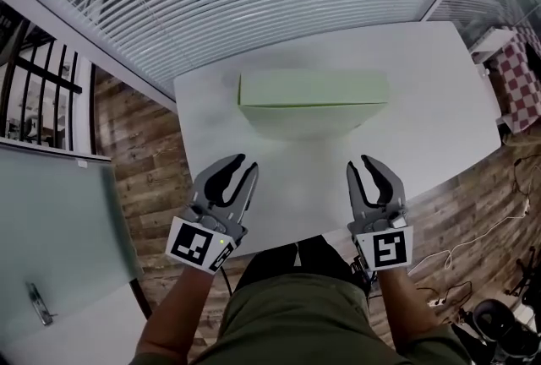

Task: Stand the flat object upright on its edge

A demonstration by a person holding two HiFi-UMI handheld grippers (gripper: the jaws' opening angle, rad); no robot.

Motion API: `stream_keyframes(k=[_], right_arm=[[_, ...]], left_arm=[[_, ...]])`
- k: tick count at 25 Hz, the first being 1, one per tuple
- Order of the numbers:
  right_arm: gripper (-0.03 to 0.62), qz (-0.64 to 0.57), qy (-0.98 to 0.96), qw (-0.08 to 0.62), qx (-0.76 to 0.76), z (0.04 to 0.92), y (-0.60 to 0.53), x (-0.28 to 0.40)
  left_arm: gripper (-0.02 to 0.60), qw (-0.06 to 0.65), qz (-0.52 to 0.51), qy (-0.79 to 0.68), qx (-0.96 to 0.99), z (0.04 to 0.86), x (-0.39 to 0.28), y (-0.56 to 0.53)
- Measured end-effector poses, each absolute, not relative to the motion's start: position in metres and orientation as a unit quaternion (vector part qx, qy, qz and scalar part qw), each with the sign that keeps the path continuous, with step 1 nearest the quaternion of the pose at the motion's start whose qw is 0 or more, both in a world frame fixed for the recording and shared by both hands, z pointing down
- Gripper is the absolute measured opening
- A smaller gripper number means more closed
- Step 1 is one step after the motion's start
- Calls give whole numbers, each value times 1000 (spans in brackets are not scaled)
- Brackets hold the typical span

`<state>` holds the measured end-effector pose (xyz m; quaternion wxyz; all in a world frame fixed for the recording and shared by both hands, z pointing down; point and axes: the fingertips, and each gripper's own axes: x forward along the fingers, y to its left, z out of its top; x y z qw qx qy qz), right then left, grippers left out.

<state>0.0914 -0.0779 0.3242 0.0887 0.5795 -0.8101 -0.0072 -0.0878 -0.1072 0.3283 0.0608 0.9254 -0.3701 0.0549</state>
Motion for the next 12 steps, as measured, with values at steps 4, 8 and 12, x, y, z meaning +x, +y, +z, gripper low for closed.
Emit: stream_keyframes(k=[4, 8, 12], right_arm=[[83, -12, -811, 89, 578, 319, -67, 85], [63, -13, -810, 91, 579, 316, -58, 80], [35, -16, -811, 85, 579, 309, -52, 73]], left_arm=[[81, 56, 53, -361, 929, 322, -87, -100], [69, 53, 52, -352, 933, 318, -87, -92], [56, 50, 51, -344, 936, 314, -87, -84]])
